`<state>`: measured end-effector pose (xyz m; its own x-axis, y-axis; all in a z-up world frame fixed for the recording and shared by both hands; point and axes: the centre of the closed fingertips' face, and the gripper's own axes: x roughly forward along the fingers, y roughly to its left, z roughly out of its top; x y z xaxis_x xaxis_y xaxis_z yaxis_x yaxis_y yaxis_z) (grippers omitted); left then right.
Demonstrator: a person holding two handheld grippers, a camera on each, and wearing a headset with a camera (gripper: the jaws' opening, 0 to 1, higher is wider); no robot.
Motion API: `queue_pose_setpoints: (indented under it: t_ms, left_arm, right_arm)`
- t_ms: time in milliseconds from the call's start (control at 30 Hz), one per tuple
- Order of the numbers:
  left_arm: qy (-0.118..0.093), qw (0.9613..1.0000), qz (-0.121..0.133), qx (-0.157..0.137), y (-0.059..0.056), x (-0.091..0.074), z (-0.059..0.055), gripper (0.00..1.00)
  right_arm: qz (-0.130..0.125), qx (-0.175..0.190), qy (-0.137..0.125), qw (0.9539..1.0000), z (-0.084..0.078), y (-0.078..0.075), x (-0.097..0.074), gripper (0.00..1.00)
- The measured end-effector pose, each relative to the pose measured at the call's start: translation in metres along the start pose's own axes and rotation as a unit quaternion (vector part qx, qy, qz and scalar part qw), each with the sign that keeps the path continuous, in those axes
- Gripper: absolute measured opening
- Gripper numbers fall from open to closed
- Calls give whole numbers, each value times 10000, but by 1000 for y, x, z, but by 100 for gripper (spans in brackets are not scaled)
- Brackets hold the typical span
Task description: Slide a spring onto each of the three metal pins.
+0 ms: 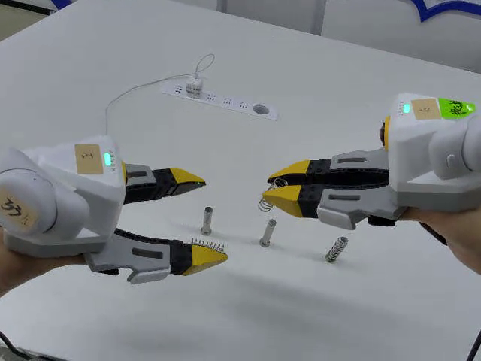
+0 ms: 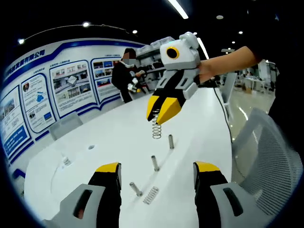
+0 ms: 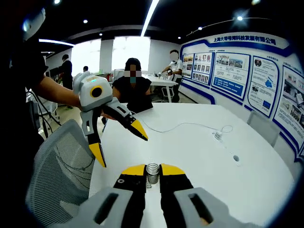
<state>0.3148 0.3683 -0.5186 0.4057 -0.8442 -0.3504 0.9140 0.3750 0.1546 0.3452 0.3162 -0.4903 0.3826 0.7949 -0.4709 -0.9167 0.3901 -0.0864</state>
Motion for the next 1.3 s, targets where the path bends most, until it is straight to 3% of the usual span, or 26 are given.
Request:
queue_pose_setpoints:
  t_ms: [267,600,700,1000,1300]
  left_arm:
    - [17,9996,175,-237,12,-7,-6,72]
    - [94,9988,243,-424,14,-7,-12,81]
    - [77,9986,252,-454,14,-7,-11,82]
    - [147,9980,315,-533,15,-10,-17,82]
    - [214,9971,365,-629,16,-11,-23,81]
  right_arm:
    - [-288,326,237,9988,-26,-24,9,11]
    - [-481,656,570,9951,-68,-41,23,11]
    - [-457,790,570,9942,-73,-42,27,11]
    - [-381,747,742,9937,-88,-42,42,11]
    - [-344,436,1184,9914,-108,-36,53,11]
